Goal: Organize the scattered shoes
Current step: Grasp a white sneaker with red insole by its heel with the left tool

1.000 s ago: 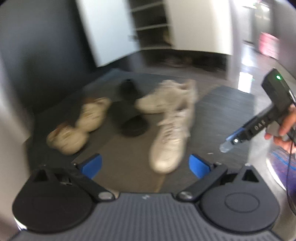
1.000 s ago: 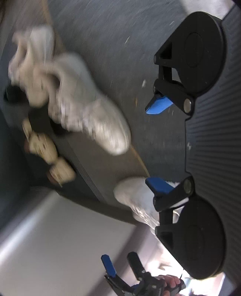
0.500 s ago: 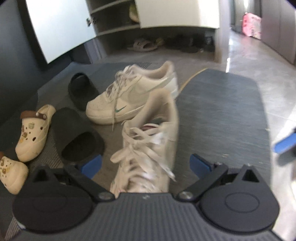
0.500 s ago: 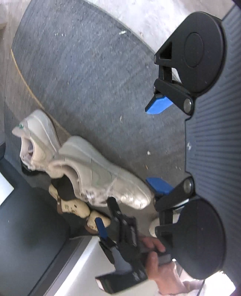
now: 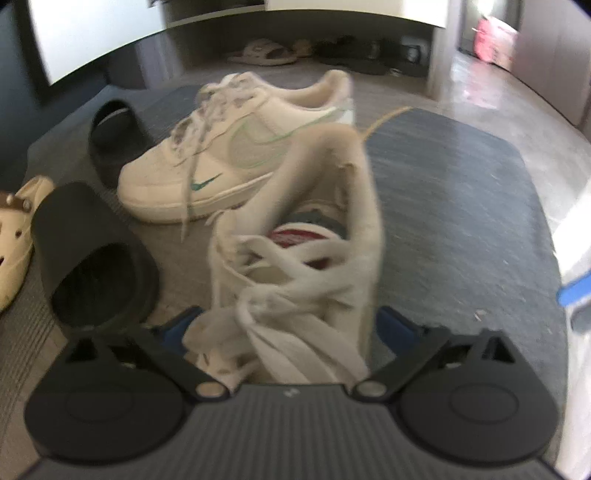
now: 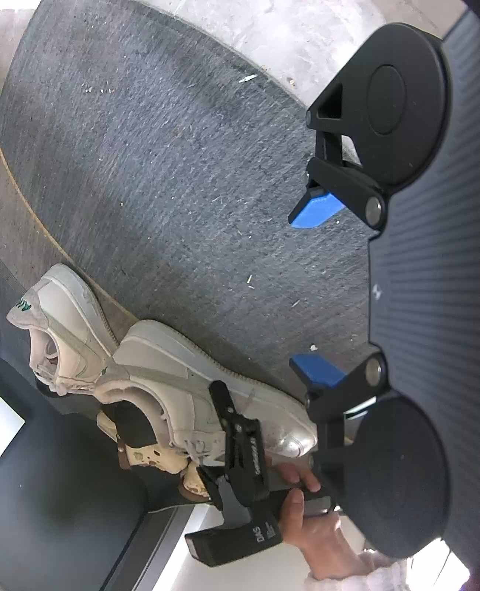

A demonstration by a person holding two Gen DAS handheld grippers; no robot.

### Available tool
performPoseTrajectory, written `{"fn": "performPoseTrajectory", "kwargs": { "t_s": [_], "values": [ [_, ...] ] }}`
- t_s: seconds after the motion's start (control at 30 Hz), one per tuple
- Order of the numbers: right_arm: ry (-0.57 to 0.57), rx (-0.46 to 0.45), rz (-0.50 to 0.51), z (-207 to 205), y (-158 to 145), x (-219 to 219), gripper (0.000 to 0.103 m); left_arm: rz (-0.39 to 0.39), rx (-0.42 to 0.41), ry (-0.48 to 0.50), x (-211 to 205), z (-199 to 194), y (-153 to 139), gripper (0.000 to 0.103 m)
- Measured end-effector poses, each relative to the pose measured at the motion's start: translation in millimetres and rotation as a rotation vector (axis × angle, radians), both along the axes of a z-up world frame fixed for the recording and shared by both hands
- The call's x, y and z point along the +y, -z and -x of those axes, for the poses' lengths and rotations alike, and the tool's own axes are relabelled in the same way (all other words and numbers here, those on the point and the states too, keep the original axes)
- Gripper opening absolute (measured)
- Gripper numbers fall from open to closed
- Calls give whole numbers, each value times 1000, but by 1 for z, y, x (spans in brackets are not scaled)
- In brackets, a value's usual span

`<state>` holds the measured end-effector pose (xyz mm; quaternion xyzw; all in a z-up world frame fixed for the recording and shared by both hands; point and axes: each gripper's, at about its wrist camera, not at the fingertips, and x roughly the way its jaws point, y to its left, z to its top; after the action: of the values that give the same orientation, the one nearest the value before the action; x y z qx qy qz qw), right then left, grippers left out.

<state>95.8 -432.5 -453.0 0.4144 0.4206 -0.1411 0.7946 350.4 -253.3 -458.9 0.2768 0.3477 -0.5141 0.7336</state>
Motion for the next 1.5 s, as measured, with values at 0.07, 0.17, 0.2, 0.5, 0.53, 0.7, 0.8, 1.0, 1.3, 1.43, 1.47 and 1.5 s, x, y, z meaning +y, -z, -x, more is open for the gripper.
{"fn": "performPoseTrajectory", "kwargs": {
  "t_s": [0.07, 0.17, 0.2, 0.5, 0.53, 0.7, 0.8, 1.0, 1.3, 1.43, 1.47, 1.5],
  "values": [
    [-1, -4, 0, -1, 0, 2, 78, 4, -13, 5, 2, 3, -1, 90],
    [-5, -14, 3, -2, -2, 6, 78, -10, -9, -14, 2, 3, -4, 87],
    [-5, -16, 3, -2, -2, 6, 77, -21, -11, -6, 3, 4, -7, 86],
    [-1, -44, 9, 9, -12, 12, 78, -75, -15, 131, 41, 38, -32, 85],
    [-2, -46, 9, 10, -12, 12, 78, -86, -13, 149, 47, 43, -35, 85],
    [-5, -53, 9, 17, -15, 18, 78, -143, -25, 216, 72, 67, -41, 85],
    [-19, -48, 9, 19, -14, 23, 78, -194, -43, 235, 76, 74, -31, 85],
    [-65, -44, 47, 21, -14, 27, 78, -213, -14, 248, 65, 67, -17, 89],
    [-528, -169, 350, -14, -52, 35, 78, -182, 15, 205, 75, 69, -36, 94],
    [-859, -267, 512, -42, -82, 51, 78, -134, 43, 162, 86, 71, -61, 95],
    [-882, -274, 522, -44, -83, 53, 78, -117, 44, 142, 92, 71, -70, 95],
    [-1047, -314, 604, -57, -94, 65, 78, -101, 45, 120, 99, 72, -79, 95]
  ]
}}
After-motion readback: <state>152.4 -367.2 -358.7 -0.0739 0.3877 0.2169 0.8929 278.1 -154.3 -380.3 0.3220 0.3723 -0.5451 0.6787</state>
